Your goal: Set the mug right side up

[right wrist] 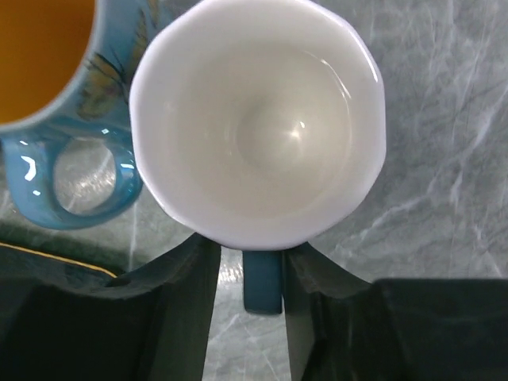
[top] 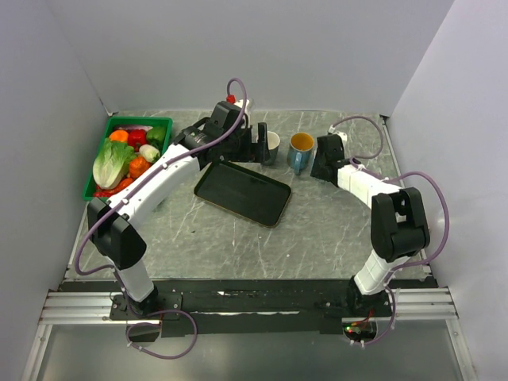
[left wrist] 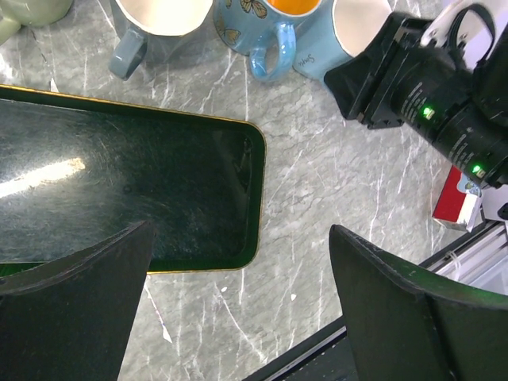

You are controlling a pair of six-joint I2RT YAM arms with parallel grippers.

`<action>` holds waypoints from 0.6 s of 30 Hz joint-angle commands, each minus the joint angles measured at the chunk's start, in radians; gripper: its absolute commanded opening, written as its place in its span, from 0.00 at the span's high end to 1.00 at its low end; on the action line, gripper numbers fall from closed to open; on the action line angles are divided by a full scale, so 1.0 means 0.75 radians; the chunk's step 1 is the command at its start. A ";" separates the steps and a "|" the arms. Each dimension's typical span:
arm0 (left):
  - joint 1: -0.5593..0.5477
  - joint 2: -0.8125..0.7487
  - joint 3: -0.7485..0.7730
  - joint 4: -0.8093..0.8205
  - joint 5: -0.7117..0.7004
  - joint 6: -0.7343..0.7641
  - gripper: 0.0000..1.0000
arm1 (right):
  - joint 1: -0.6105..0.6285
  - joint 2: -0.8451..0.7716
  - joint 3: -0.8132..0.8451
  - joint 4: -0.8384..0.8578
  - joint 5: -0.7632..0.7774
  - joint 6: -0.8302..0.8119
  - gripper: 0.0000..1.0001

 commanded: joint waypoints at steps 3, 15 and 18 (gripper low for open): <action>0.005 -0.003 0.029 0.050 0.009 -0.034 0.04 | -0.007 -0.082 -0.040 -0.011 0.023 0.054 0.50; 0.007 -0.127 -0.020 -0.085 -0.332 -0.013 0.04 | -0.011 -0.442 -0.081 -0.293 0.064 0.105 0.00; 0.007 -0.242 -0.110 -0.096 -0.451 -0.021 0.04 | -0.019 -0.597 -0.096 -0.397 0.056 0.138 0.00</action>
